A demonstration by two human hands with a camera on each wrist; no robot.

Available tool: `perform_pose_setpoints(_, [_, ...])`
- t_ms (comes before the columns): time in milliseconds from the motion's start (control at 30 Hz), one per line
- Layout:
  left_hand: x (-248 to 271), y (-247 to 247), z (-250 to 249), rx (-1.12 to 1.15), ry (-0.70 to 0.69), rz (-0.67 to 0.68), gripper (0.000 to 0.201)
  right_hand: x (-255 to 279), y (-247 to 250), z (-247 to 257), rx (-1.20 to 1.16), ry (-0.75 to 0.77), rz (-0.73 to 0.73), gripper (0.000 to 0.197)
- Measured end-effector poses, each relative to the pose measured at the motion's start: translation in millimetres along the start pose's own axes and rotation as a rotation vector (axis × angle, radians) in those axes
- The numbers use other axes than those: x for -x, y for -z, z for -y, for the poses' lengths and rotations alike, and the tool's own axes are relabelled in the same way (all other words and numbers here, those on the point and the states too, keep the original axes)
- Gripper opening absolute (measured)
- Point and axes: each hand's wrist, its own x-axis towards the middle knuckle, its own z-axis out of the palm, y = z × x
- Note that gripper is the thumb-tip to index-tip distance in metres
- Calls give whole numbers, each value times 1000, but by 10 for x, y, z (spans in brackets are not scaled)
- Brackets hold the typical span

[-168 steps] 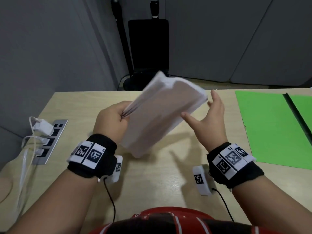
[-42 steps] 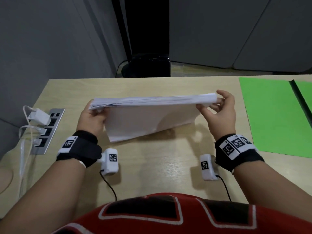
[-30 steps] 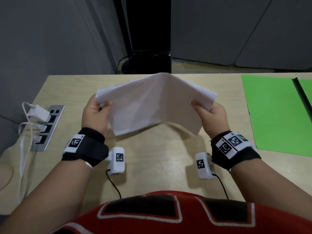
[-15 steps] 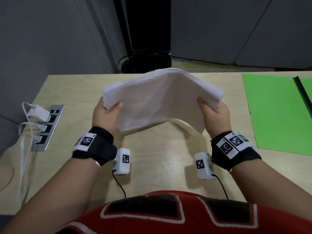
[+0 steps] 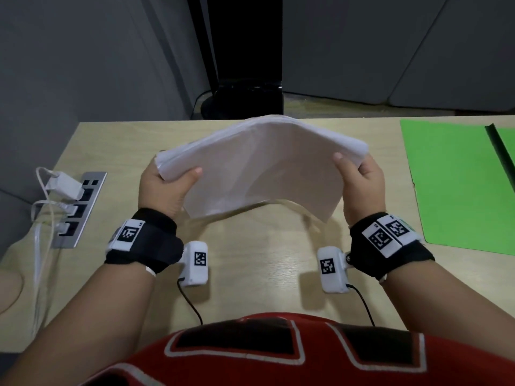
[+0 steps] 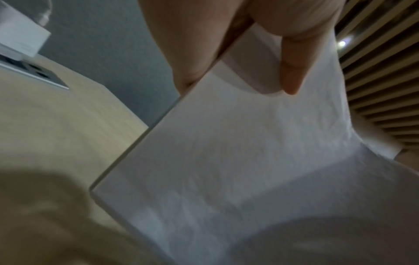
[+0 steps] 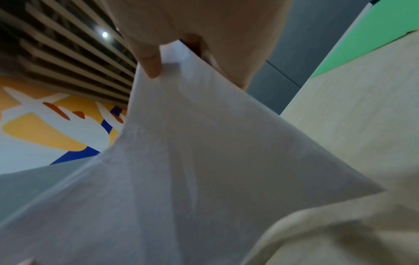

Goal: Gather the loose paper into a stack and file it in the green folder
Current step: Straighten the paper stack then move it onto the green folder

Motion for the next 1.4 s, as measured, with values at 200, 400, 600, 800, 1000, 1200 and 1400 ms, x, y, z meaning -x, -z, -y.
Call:
perform_pose_setpoints(200, [61, -31, 225, -189, 233, 87, 60, -40, -108, -5, 222, -77, 125, 23])
perform_pose_setpoints(400, [32, -40, -40, -279, 53, -11, 25, -161, -87, 60, 426, 10, -58, 66])
perform_pose_setpoints(600, [20, -40, -612, -594, -576, 135, 34, -36, -225, 334, 645, 367, 52, 84])
perform_pose_setpoints(800, [160, -278, -936, -911, -844, 324, 32, 127, -513, 585, 729, 537, 551, 64])
perform_pose_setpoints(1000, [188, -260, -958, -802, -669, 184, 19, 157, -451, 647, 619, 467, 644, 47])
perform_pose_setpoints(1200, [98, 19, -944, -804, -450, 153, 14, 144, -281, 742, 313, 299, 397, 37])
perform_pose_setpoints(1400, [150, -48, -987, -453, -411, -2, 13, 137, -232, 724, 262, 281, 284, 19])
